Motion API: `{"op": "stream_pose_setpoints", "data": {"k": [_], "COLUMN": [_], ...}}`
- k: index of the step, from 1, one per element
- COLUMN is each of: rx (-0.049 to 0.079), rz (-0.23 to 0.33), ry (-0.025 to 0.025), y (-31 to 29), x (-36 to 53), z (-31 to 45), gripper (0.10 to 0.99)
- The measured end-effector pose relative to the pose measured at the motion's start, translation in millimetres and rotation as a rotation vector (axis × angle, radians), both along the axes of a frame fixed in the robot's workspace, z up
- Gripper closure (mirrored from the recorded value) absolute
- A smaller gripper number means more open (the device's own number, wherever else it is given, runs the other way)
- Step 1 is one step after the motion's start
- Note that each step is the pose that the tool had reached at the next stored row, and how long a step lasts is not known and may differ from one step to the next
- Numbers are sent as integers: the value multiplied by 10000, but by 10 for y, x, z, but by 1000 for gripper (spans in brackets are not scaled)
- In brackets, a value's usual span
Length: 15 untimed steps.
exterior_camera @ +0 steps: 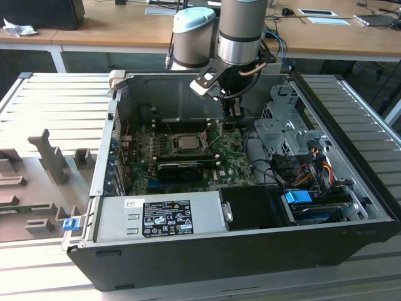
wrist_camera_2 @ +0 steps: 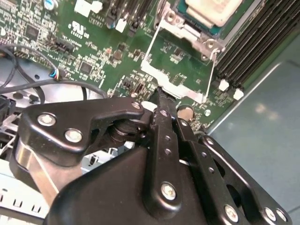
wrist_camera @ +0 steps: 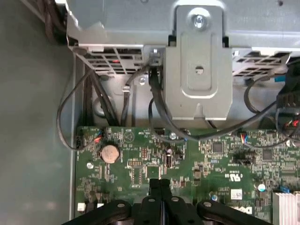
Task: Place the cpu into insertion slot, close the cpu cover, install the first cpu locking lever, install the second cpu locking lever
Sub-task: 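Close the cpu cover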
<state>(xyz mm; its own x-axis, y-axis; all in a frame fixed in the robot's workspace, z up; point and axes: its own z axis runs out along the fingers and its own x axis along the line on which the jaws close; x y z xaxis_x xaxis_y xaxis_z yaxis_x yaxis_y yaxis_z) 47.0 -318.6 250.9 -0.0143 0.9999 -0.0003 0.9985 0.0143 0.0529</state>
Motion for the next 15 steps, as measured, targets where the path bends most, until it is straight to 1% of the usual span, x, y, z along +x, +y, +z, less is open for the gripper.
{"op": "stream_pose_setpoints", "data": {"k": [3, 6, 12, 15], "rx": [1, 1, 1, 1], "rz": [21, 21, 21, 21], "ry": [0, 0, -1, 0], "y": [1, 1, 1, 1], "x": [-28, -98, -128, -200], "z": [-1, -4, -4, -4], "gripper": [980, 980, 980, 980]}}
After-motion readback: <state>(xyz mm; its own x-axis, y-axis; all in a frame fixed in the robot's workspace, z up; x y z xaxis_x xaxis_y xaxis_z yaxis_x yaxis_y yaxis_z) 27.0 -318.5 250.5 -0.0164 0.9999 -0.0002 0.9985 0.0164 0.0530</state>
